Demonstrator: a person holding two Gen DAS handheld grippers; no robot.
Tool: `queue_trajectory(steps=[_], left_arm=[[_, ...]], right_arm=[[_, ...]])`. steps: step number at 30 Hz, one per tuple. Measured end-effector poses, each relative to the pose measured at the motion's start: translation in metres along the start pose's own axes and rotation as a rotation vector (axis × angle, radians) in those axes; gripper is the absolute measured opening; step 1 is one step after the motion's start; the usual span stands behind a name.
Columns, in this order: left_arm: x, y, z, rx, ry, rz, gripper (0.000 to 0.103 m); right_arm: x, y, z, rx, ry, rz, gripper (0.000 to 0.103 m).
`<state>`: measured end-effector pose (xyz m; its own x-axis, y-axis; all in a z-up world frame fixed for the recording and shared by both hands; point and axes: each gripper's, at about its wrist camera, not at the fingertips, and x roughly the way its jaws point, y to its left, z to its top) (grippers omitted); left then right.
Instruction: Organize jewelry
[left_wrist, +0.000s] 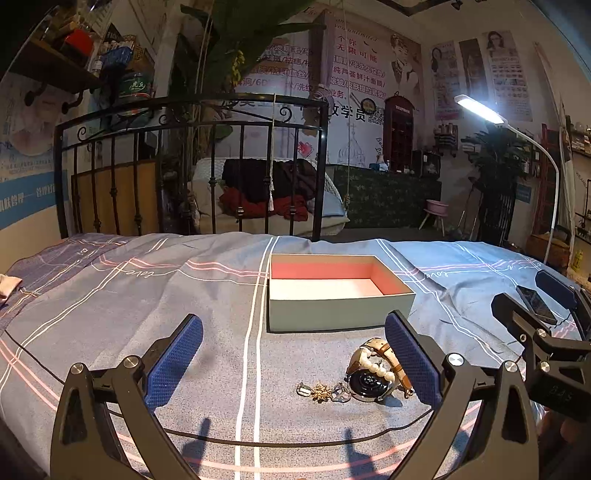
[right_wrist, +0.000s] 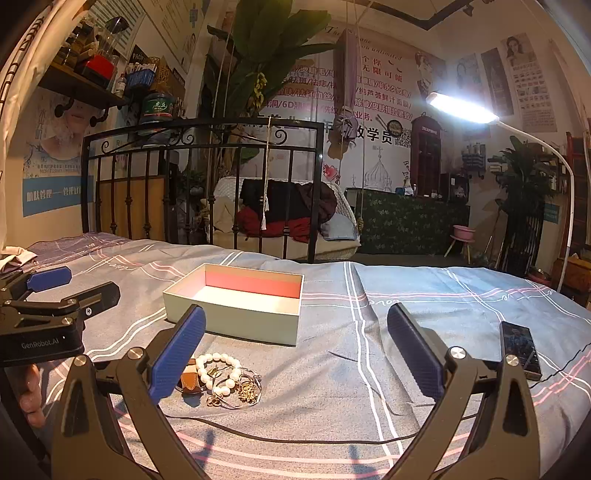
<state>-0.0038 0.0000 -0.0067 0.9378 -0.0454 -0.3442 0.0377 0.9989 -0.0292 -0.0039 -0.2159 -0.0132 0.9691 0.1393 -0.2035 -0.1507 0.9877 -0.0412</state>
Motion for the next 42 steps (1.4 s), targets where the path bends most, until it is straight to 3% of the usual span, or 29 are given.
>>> queue_trajectory(steps=[12,17,22,42], left_arm=[[0.000,-0.001,0.000,0.016,-0.015,-0.003,0.097],[0.000,0.004,0.000,-0.038,-0.029,-0.031,0.097],[0.003,-0.003,0.000,0.019,-0.012,-0.032,0.097],[0.007,-0.003,0.000,0.010,0.007,-0.030,0.097]], right_arm=[[0.008,0.001,-0.004,0.005,0.013,0.001,0.097],[0.008,0.002,-0.003,0.009,0.015,-0.001,0.097],[0.009,-0.002,-0.002,0.014,0.014,-0.001,0.097],[0.009,-0.006,0.003,0.019,0.024,-0.002,0.097]])
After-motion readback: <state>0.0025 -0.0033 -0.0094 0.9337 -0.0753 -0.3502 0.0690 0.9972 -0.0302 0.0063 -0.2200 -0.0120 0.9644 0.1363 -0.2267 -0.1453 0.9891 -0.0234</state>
